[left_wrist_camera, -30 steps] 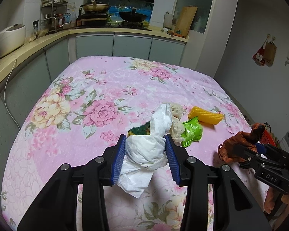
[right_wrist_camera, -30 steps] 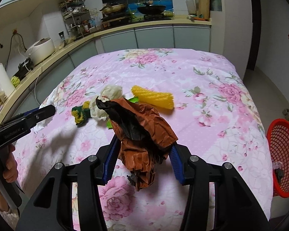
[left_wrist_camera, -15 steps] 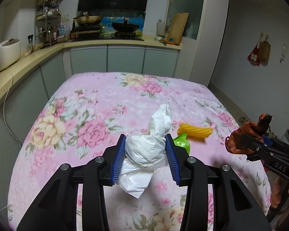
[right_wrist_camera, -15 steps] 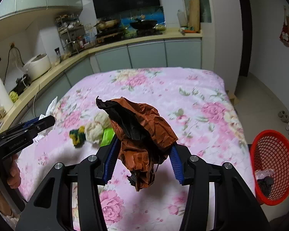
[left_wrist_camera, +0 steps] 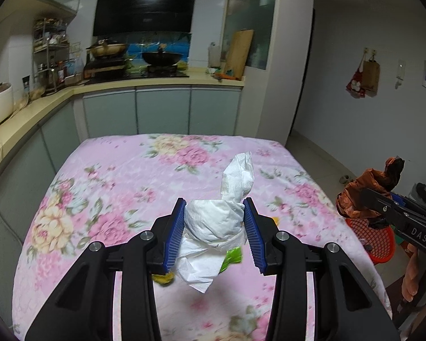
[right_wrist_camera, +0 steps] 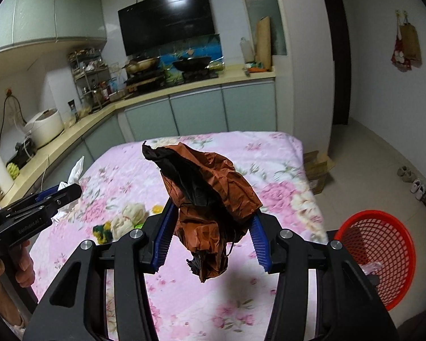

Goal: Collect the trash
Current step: 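Carry the tissue and brown paper over to the red basket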

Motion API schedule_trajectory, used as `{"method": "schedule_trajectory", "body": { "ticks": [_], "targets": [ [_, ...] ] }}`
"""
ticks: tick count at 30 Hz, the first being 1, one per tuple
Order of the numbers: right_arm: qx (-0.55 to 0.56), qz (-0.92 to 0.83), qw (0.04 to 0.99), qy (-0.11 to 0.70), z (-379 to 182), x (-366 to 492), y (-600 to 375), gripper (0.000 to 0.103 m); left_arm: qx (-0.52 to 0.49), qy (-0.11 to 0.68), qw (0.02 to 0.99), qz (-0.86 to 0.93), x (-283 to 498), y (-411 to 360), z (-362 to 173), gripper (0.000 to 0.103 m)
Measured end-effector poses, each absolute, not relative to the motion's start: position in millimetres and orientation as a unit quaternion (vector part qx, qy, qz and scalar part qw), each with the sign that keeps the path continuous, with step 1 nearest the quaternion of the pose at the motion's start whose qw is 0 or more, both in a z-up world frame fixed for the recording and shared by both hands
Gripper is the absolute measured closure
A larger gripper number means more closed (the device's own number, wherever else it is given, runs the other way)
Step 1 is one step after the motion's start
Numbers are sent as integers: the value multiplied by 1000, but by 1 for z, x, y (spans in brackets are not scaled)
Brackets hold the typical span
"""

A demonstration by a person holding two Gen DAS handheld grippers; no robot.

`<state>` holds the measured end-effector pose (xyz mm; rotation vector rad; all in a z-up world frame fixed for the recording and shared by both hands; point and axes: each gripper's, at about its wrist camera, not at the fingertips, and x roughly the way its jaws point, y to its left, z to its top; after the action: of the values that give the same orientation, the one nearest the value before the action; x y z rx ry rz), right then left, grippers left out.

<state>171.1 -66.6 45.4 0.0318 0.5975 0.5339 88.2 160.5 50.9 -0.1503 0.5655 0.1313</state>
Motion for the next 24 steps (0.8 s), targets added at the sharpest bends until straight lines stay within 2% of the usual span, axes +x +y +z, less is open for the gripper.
{"method": "schedule_trajectory", "body": {
  "ticks": [24],
  "targets": [
    [39, 183, 949, 252, 72, 170, -139, 56, -42, 259, 965, -25, 132, 85, 77, 63]
  ]
}}
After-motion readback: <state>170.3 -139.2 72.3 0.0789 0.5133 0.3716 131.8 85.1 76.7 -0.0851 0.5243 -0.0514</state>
